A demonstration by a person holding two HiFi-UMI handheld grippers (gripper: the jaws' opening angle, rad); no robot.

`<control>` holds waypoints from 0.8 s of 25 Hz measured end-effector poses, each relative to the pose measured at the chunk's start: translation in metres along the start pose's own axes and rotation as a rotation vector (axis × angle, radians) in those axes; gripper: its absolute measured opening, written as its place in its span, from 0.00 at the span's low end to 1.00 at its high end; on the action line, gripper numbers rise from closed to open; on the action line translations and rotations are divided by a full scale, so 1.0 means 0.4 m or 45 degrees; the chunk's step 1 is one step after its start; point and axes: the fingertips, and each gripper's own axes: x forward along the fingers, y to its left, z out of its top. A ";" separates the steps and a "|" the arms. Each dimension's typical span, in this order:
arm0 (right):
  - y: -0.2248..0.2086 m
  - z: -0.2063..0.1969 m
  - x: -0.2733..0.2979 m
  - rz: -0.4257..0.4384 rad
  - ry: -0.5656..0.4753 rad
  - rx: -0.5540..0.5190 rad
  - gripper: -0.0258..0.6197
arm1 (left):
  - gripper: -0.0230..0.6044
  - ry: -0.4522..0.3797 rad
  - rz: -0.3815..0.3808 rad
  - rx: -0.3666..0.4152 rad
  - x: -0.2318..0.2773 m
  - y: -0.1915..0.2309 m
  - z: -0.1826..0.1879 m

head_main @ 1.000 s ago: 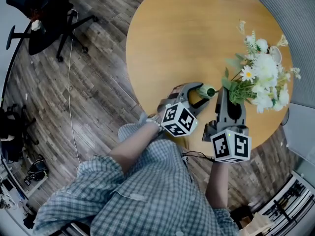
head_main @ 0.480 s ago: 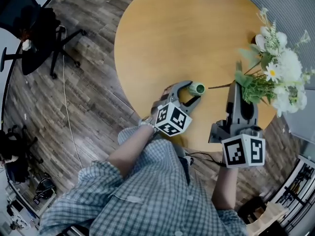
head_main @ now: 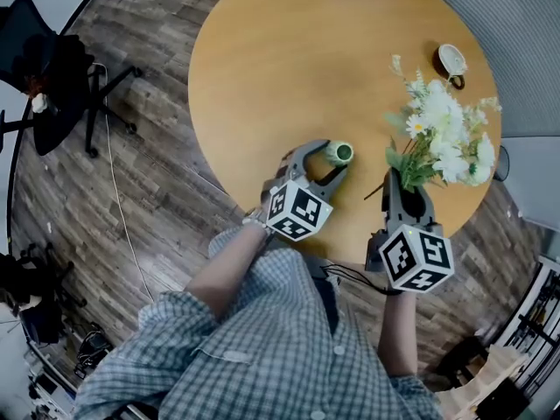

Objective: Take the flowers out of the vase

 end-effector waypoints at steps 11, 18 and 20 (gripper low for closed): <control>-0.052 -0.273 0.088 -0.008 0.339 0.112 0.13 | 0.44 0.003 -0.003 0.001 0.002 -0.007 0.006; -0.058 -0.333 0.136 -0.053 0.400 0.061 0.13 | 0.44 0.002 0.002 0.003 -0.001 -0.004 0.006; -0.063 -0.336 0.142 -0.091 0.394 0.007 0.14 | 0.44 -0.002 0.008 0.003 -0.002 -0.006 0.006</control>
